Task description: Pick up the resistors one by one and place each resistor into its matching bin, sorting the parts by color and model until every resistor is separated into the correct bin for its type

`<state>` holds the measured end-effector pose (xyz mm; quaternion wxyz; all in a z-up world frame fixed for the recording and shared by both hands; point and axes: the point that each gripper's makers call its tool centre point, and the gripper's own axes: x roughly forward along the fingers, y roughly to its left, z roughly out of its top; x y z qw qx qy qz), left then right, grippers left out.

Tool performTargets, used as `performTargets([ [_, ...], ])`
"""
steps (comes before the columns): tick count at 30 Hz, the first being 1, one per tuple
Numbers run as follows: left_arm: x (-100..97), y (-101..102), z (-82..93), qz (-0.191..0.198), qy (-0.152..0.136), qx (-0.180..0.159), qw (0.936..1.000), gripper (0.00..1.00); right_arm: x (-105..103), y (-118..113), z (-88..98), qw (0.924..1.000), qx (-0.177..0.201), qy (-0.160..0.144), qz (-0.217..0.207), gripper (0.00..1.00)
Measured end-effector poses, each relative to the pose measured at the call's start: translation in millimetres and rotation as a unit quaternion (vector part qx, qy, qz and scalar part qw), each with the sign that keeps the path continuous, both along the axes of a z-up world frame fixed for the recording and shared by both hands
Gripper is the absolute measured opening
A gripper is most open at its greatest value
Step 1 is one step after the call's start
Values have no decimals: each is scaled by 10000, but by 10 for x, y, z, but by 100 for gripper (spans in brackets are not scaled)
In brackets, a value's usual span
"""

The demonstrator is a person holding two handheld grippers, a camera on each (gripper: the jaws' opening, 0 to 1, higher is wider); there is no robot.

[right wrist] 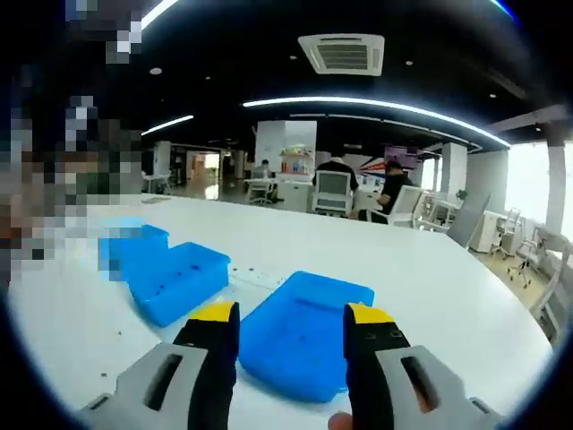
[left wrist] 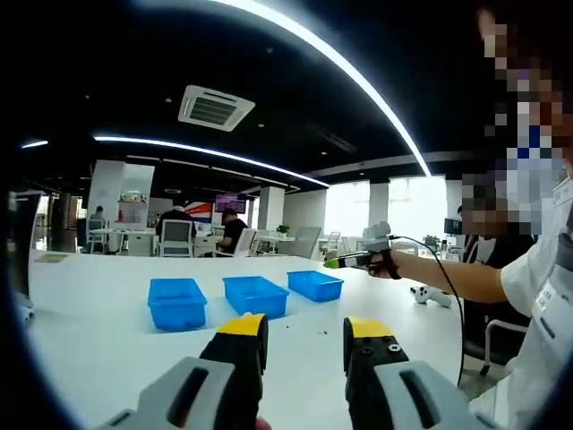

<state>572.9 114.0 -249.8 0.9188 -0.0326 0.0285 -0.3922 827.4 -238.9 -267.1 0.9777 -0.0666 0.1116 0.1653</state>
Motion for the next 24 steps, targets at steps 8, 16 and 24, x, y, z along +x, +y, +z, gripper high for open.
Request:
performTargets([
  [8, -6, 4, 13, 1, -9, -6, 10000, 35, -788, 146, 134, 9987, 89, -186, 456, 50],
  [16, -41, -22, 46, -23, -50, 0, 10000, 35, -1350, 187, 342, 9973, 19, -531, 498, 46],
  [24, -39, -31, 37, -36, -50, 17, 10000, 35, -1910, 119, 309, 9964, 233, -715, 382, 46],
])
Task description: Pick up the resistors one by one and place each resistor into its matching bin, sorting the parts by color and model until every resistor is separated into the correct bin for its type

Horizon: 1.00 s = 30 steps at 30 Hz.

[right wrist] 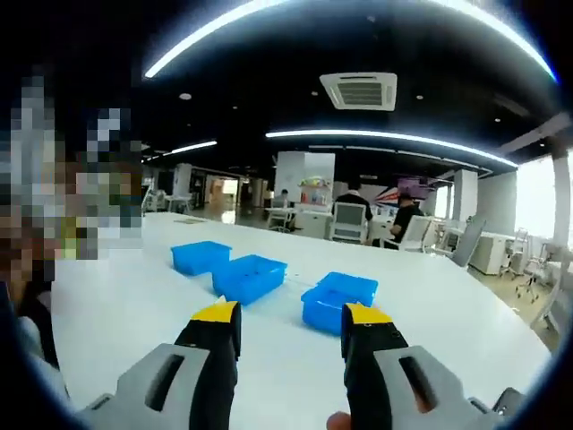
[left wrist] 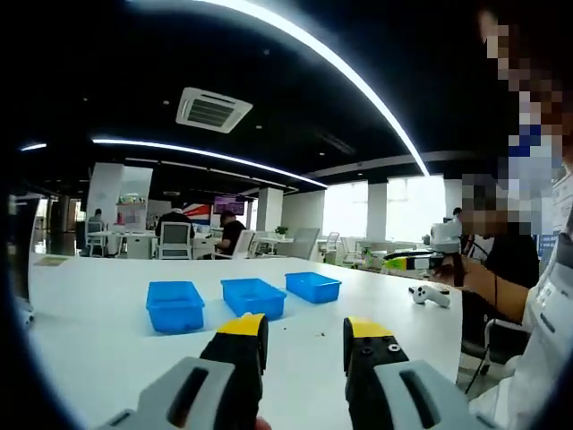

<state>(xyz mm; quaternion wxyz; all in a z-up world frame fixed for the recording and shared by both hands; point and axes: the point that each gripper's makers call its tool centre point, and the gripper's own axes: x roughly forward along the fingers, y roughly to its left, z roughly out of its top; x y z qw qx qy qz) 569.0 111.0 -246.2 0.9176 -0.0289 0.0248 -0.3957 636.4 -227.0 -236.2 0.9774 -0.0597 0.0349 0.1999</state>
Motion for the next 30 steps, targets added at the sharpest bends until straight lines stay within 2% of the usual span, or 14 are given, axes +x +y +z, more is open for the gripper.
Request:
performTargets([
  [7, 30, 9, -24, 9, 27, 5, 10000, 35, -378, -103, -87, 9971, 759, -77, -57, 47],
  [10, 41, 16, -33, 17, 37, 10, 10000, 35, -468, -131, -130, 9970, 777, -19, -45, 52],
  [13, 56, 20, -40, 36, 36, 35, 10000, 35, -560, -132, -165, 9966, 818, 45, -19, 51],
  [14, 72, 29, -56, 104, 1, 136, 9999, 35, -583, -121, -172, 9966, 826, 51, -3, 51],
  [16, 85, 27, -87, 181, -52, 319, 9993, 35, -616, -88, -188, 9971, 757, 62, 34, 49],
  [25, 71, 32, -78, 179, -60, 300, 9994, 36, -581, 2, -169, 9983, 543, 102, 160, 48],
  [30, 76, 35, -96, 173, -39, 321, 9993, 36, -479, 88, -118, 9992, 190, 168, 294, 44],
])
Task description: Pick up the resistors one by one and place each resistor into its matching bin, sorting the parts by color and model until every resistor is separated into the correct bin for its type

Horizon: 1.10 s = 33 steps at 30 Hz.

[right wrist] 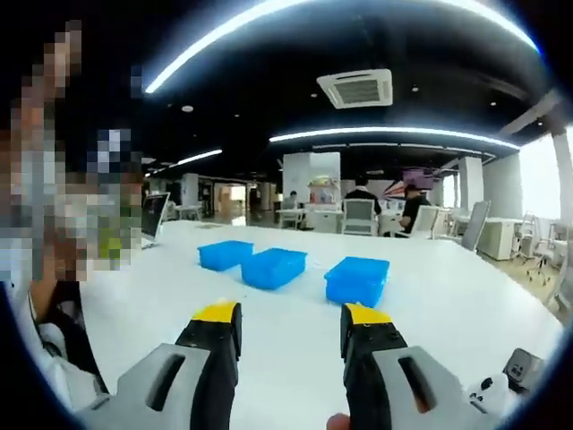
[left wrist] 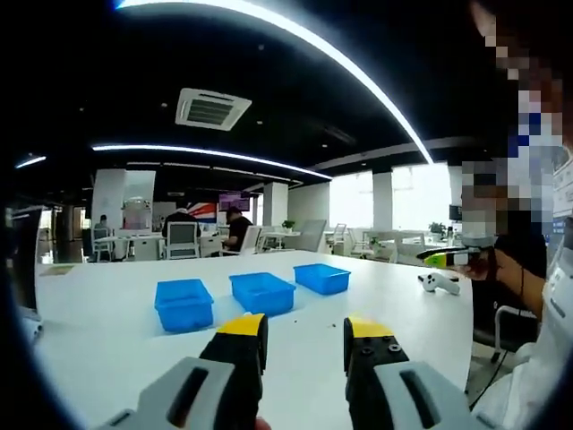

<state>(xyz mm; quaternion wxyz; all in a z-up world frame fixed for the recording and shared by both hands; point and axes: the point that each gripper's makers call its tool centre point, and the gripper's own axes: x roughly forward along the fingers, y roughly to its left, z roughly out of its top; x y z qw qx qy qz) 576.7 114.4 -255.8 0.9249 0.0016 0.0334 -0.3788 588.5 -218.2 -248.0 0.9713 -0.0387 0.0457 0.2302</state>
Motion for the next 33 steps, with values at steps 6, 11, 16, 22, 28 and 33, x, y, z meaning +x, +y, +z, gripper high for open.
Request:
performTargets([
  [6, 5, 15, 2, 23, 7, -15, 10000, 35, 262, 327, 45, 9923, -1092, 106, 583, 41],
  [11, 8, 28, 8, 39, 0, -13, 10000, 35, 531, 670, -101, 9663, -2138, 473, 1350, 41],
  [16, 21, 56, 8, 65, 7, -25, 10000, 35, 777, 1018, -258, 9242, -3059, 775, 2153, 39],
  [22, 41, 88, -19, 89, 38, -17, 10000, 35, 1104, 1312, -503, 8720, -3856, 1160, 2784, 37],
  [28, 68, 132, -16, 124, 46, -40, 9999, 35, 1450, 1538, -781, 7993, -4749, 1271, 3455, 31],
  [33, 70, 179, 16, 163, 12, -80, 9998, 35, 1553, 1710, -957, 7557, -5021, 1475, 3938, 28],
])
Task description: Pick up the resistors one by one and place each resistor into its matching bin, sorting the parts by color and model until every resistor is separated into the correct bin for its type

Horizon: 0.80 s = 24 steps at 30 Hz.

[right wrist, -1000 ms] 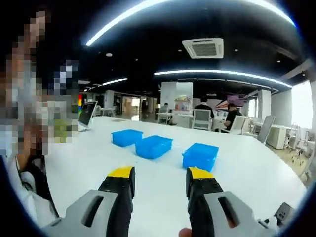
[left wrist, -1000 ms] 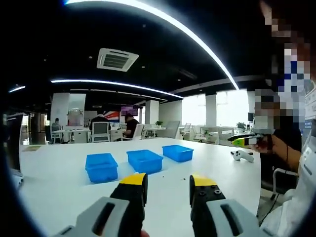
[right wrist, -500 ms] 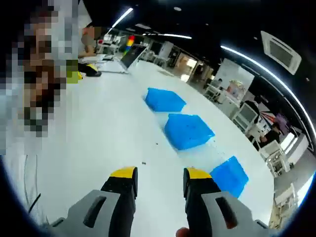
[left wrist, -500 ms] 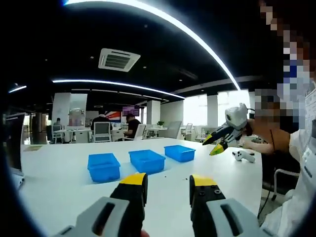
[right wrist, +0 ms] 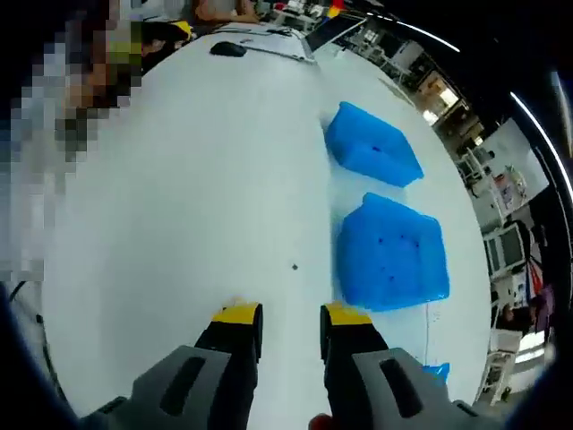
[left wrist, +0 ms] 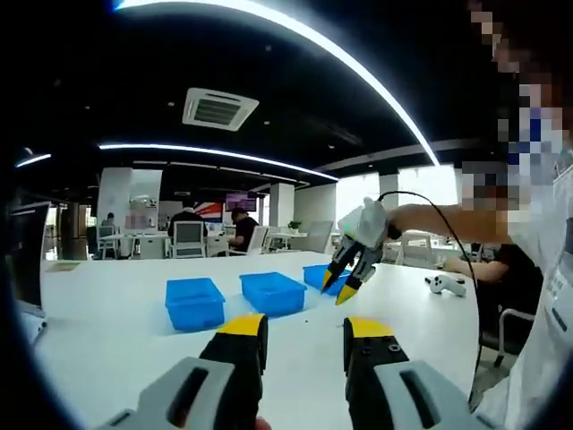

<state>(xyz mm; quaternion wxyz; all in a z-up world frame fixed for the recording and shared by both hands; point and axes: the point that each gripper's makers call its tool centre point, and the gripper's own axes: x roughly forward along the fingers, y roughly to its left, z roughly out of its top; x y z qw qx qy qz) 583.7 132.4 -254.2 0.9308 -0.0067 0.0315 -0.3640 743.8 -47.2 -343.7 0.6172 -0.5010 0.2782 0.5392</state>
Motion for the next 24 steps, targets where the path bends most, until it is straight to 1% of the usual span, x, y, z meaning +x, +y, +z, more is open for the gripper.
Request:
performTargets([
  [2, 4, 14, 2, 26, 4, -18, 10000, 35, -4, 47, -91, 9994, -206, 160, 207, 27],
  [5, 4, 21, 0, 34, 4, -16, 10000, 35, 23, 119, -194, 9976, -443, 266, 471, 23],
  [6, 2, 20, 1, 32, 1, -19, 10000, 35, 44, 152, -234, 9954, -612, 253, 699, 22],
  [7, 0, 19, 2, 30, -1, -22, 10000, 35, 61, 188, -258, 9945, -659, 255, 774, 21],
  [8, 1, 21, 3, 34, -4, -20, 10000, 35, 74, 213, -269, 9947, -644, 266, 761, 20],
  [10, 2, 30, 2, 52, -8, -13, 10000, 35, 113, 275, -304, 9919, -747, 283, 983, 19],
  [12, 3, 44, 5, 65, -8, -31, 10000, 35, 149, 307, -334, 9914, -774, 345, 999, 16],
  [13, 6, 51, 5, 78, -10, -31, 10000, 35, 143, 309, -360, 9904, -815, 428, 1035, 16],
  [14, 8, 56, 6, 85, -11, -31, 10000, 35, 139, 292, -389, 9886, -906, 487, 1100, 16],
  [16, 10, 64, 6, 86, -10, -39, 10000, 35, 164, 278, -439, 9873, -1017, 529, 1099, 16],
  [19, 18, 68, -6, 91, 3, -42, 9999, 35, 200, 315, -438, 9871, -1031, 586, 1074, 16],
  [22, 21, 69, 11, 76, -13, -109, 9999, 35, 190, 308, -449, 9860, -1089, 787, 990, 15],
  [24, 18, 75, 38, 88, -57, -129, 9999, 35, 163, 299, -459, 9842, -1136, 891, 1022, 13],
])
